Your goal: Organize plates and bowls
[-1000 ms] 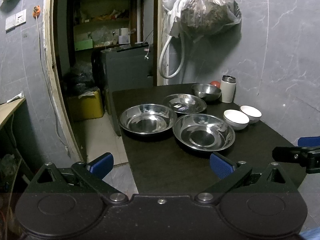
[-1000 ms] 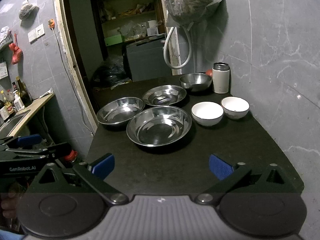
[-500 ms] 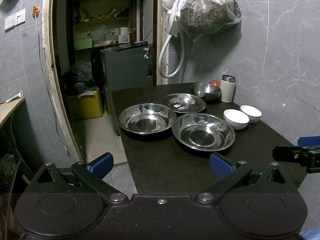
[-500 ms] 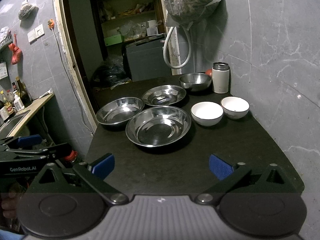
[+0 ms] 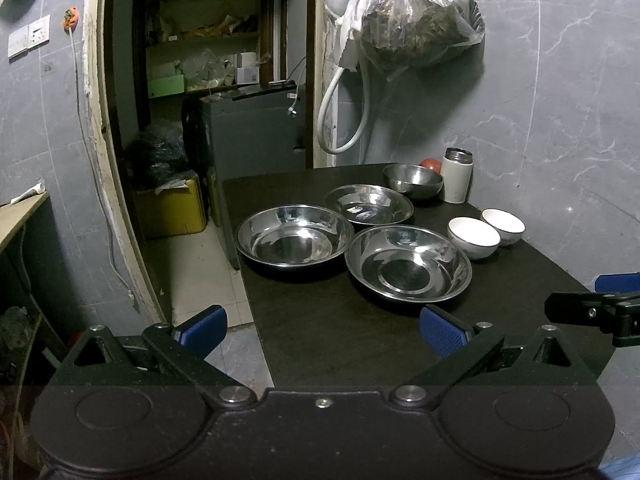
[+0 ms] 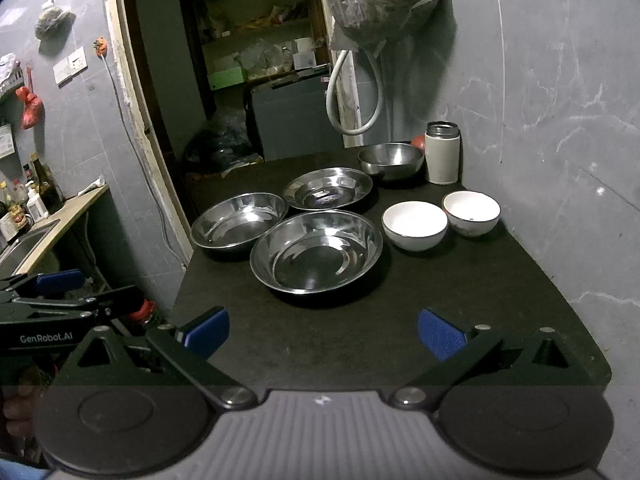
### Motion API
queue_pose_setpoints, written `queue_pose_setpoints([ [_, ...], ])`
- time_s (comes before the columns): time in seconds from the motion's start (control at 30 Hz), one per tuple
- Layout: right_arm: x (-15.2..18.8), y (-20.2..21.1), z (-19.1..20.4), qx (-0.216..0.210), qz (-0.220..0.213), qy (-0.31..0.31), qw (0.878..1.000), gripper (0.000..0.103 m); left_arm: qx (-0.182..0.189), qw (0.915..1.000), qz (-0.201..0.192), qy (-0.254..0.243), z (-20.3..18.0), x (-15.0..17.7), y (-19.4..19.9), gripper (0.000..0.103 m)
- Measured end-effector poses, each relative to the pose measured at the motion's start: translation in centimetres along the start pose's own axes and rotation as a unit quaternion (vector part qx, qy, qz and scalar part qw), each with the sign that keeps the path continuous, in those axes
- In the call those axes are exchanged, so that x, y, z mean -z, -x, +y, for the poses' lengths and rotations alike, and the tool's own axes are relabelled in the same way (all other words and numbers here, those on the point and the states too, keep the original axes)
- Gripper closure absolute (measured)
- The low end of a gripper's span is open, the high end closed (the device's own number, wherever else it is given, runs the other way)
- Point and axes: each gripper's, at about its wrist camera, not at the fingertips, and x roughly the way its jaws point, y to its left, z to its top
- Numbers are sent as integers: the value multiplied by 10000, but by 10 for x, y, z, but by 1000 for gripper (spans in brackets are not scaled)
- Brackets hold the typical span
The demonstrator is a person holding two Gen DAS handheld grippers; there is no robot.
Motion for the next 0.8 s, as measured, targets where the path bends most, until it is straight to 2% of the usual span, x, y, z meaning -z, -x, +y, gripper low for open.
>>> queue_pose_setpoints([
  [0.43, -1, -4, -3, -15, 12, -2, 10000, 0, 34, 9999, 114, 62, 0, 4, -16, 1],
  [0.8, -12, -37, -24, -158, 260, 4, 9995, 0, 187, 9958, 727, 516, 8, 0, -54, 1],
])
